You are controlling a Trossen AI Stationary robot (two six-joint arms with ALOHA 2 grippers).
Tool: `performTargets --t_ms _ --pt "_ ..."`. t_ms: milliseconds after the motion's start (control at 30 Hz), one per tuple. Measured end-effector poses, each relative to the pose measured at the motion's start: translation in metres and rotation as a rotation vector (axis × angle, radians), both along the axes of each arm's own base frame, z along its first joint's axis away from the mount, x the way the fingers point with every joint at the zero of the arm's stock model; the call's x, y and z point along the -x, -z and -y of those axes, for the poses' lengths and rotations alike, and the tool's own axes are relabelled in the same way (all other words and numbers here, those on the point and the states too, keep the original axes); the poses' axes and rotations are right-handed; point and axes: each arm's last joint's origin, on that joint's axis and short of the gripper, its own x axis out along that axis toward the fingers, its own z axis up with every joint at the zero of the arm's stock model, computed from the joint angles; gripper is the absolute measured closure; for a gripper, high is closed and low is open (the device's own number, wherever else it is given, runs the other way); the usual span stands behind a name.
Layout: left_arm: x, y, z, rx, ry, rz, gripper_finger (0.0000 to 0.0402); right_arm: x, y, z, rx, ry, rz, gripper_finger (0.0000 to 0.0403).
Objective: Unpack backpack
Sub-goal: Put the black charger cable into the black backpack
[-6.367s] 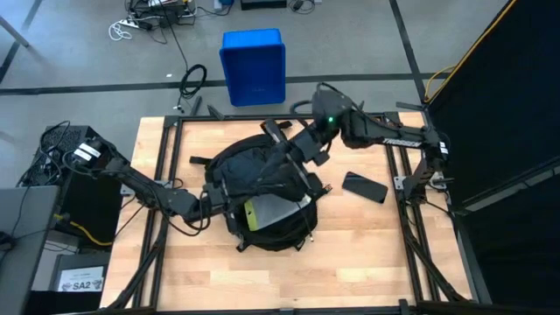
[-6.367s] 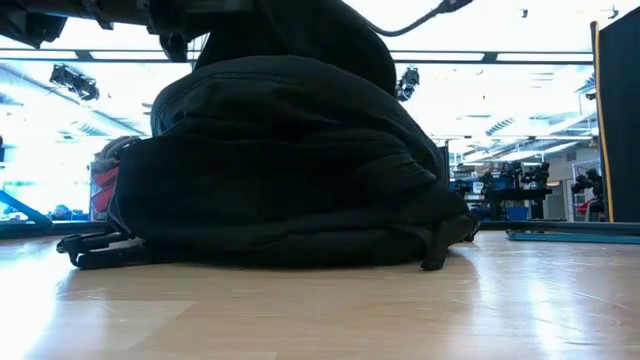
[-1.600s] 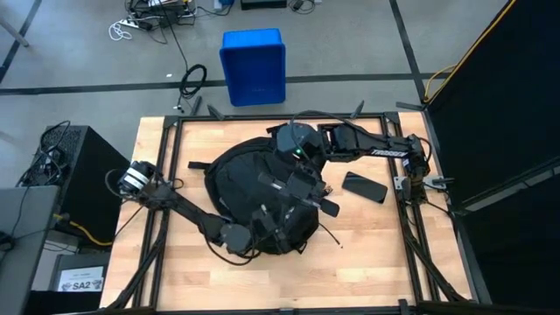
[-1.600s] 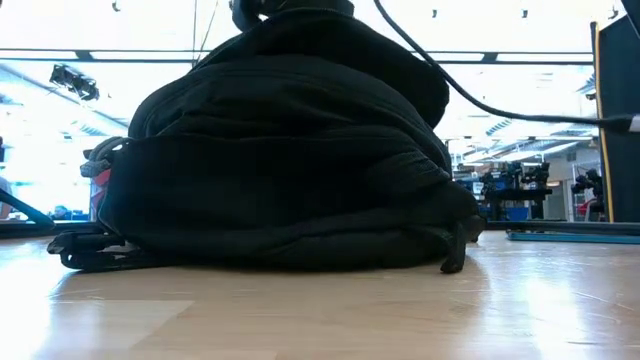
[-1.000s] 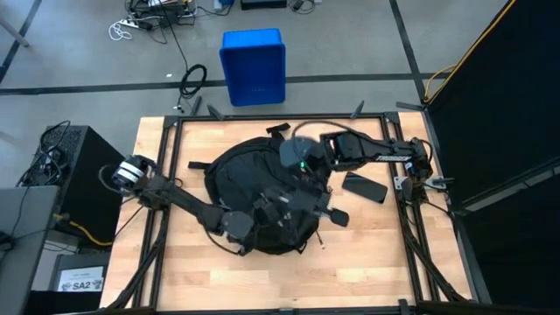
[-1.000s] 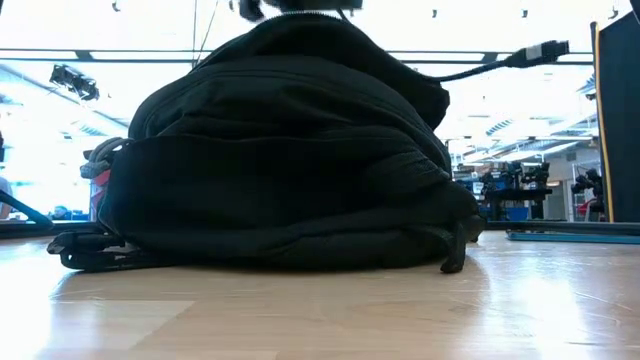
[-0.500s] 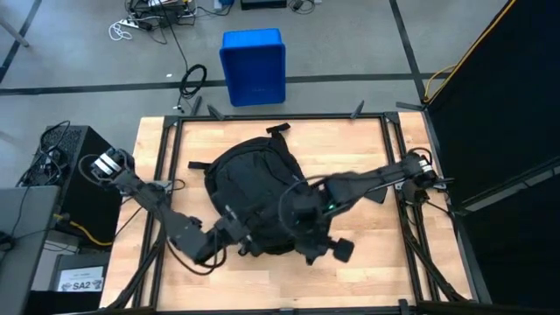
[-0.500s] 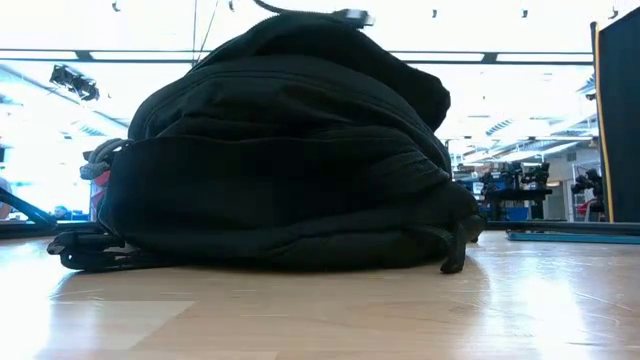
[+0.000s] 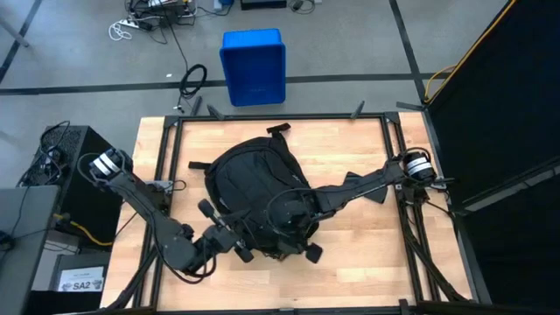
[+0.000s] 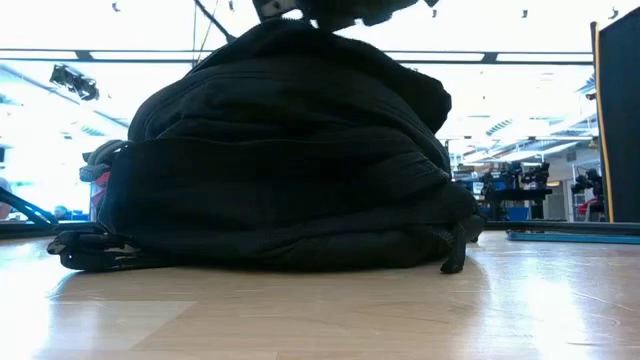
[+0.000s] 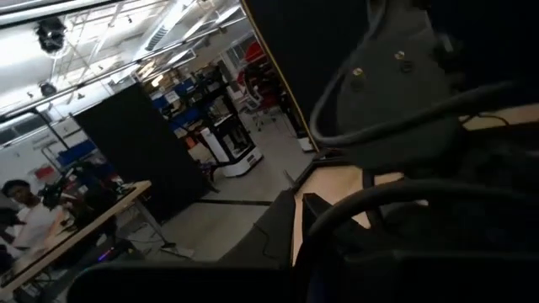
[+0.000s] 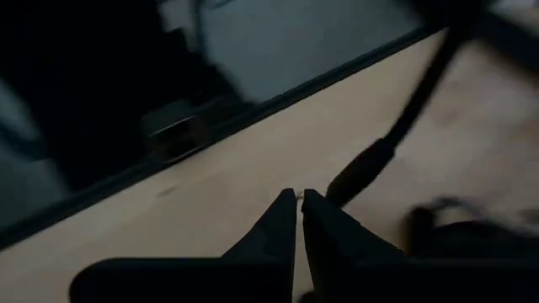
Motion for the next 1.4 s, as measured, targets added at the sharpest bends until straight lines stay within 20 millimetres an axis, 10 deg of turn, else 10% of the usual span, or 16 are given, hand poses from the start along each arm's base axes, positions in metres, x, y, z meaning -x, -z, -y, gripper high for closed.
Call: performTargets --t_ms 500,1133,1400 --pt "0.01 0.006 0.012 -0.036 0.04 -0.036 0.0401 0.056 -0.034 0.021 -0.049 0.248 0.174 0.0379" --pt "-0.001 0.01 0.002 -0.089 0.028 -0.086 0.0402 0.051 -0.067 0.026 -0.135 0.467 0.424 0.0028" --pt "-0.018 0.011 -0.018 -0.095 -0.017 -0.097 0.0402 0.039 -0.051 0.029 -0.129 0.51 0.409 0.0032"
